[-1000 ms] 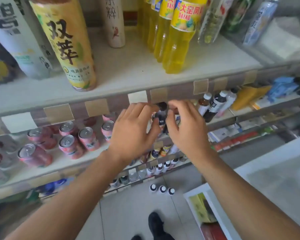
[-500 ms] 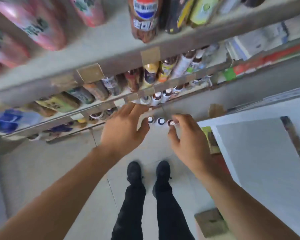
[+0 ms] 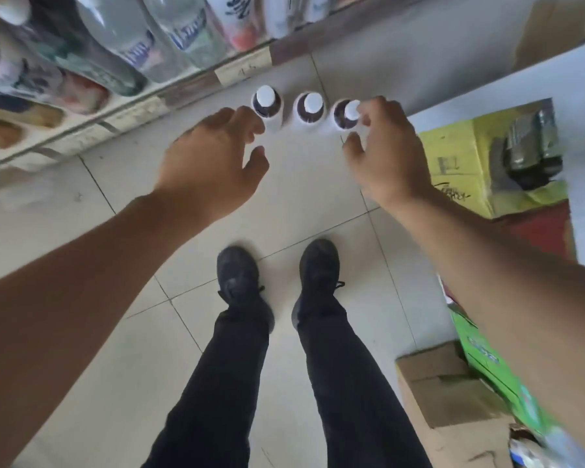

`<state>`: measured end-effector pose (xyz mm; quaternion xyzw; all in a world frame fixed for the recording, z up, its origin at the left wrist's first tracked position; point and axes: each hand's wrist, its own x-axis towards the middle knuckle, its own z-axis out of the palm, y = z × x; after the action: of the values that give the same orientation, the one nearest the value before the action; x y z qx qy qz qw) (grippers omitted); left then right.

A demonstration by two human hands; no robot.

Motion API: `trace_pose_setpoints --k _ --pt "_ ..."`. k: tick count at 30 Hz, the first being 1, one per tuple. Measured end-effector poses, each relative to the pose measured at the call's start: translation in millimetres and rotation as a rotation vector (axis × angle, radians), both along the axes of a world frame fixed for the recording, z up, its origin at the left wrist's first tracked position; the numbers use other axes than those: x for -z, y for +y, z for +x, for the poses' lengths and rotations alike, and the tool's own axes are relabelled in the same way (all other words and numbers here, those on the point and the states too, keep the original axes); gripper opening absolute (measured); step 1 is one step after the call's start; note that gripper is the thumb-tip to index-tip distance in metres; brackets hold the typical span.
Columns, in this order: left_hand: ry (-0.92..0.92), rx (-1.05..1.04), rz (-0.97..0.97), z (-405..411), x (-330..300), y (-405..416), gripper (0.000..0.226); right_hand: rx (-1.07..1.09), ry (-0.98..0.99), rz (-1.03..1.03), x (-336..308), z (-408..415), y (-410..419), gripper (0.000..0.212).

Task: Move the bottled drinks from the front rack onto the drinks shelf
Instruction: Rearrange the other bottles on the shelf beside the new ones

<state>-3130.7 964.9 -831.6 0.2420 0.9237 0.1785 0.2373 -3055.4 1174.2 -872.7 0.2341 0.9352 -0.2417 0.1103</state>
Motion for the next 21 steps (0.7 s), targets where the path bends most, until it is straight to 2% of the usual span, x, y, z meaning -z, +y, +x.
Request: trace_pose_setpoints --k 6,11,16,21 --pt "-0.025 0.028 -0.016 -3 78 17 0.030 0.035 -0.084 0.051 89 -34 24 0.055" --pt "-0.048 0.035 -0.016 -4 104 17 0.028 -0.056 -0.168 0.118 123 -39 30 0.046" --pt "-0.073 0.032 -0.025 1 96 11 0.028 -0.062 -0.164 0.174 120 -35 30 0.040" --pt "-0.085 0.031 -0.037 2 55 5 0.026 -0.022 -0.104 0.127 72 -9 17 0.036"
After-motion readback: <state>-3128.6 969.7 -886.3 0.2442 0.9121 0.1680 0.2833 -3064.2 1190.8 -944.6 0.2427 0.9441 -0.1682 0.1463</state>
